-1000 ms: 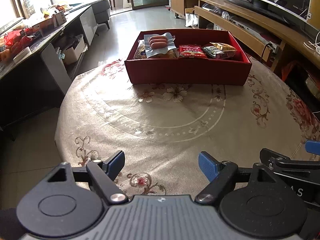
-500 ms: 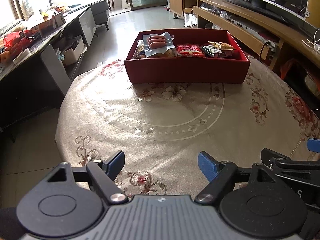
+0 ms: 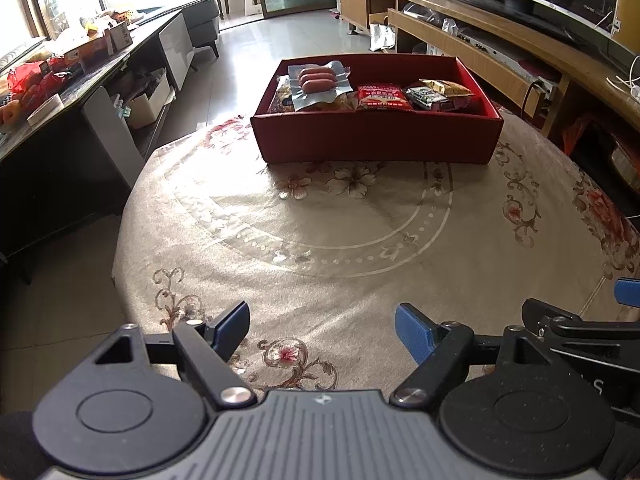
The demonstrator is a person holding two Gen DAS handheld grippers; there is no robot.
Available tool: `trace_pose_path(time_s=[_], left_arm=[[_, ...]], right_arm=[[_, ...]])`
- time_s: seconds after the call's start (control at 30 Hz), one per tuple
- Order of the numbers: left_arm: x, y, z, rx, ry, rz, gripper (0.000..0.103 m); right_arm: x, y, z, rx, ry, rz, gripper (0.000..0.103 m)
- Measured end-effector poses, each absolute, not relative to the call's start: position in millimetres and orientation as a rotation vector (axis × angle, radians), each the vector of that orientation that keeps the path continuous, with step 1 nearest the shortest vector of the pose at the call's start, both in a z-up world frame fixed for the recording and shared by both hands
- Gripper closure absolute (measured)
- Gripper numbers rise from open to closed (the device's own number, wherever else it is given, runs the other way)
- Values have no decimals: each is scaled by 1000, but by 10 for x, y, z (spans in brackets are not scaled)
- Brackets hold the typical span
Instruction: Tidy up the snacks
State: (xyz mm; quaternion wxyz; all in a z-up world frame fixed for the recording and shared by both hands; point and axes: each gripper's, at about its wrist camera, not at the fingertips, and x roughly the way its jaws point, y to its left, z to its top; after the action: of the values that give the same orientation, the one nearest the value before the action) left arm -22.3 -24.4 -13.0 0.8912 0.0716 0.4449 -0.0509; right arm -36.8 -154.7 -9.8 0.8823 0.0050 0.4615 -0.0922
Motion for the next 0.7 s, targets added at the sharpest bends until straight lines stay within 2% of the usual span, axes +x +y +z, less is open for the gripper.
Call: trace_pose_path(time_s=[0.7], left_arm=[[-509, -137, -238, 193, 965, -112, 28]], right_arm=[[-576, -1320, -174, -43, 1050, -176, 19]])
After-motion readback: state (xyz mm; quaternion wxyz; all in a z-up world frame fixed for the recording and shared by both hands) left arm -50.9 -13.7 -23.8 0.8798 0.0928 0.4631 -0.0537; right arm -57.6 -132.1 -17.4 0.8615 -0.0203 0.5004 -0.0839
